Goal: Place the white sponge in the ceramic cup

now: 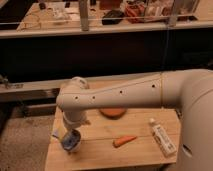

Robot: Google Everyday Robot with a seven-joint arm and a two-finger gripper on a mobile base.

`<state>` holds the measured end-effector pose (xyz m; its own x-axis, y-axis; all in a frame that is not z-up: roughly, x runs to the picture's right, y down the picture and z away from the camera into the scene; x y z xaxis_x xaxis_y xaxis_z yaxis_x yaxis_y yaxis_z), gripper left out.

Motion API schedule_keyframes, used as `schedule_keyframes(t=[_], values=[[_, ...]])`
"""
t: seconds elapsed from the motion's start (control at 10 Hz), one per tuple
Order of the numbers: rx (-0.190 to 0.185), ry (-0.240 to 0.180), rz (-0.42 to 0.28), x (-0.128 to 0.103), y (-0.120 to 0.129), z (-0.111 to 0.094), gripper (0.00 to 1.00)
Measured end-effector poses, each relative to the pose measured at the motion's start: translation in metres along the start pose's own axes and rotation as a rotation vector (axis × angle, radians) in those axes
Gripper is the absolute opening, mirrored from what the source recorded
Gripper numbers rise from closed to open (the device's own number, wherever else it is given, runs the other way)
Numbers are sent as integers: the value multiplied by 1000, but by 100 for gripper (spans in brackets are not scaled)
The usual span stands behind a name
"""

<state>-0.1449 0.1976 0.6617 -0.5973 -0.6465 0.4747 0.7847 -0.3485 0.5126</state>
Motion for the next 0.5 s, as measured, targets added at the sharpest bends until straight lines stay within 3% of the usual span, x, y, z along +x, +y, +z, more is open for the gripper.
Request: schedule_keyframes(t=[0.5], values=[[-1, -2, -1, 0, 0, 0, 80]])
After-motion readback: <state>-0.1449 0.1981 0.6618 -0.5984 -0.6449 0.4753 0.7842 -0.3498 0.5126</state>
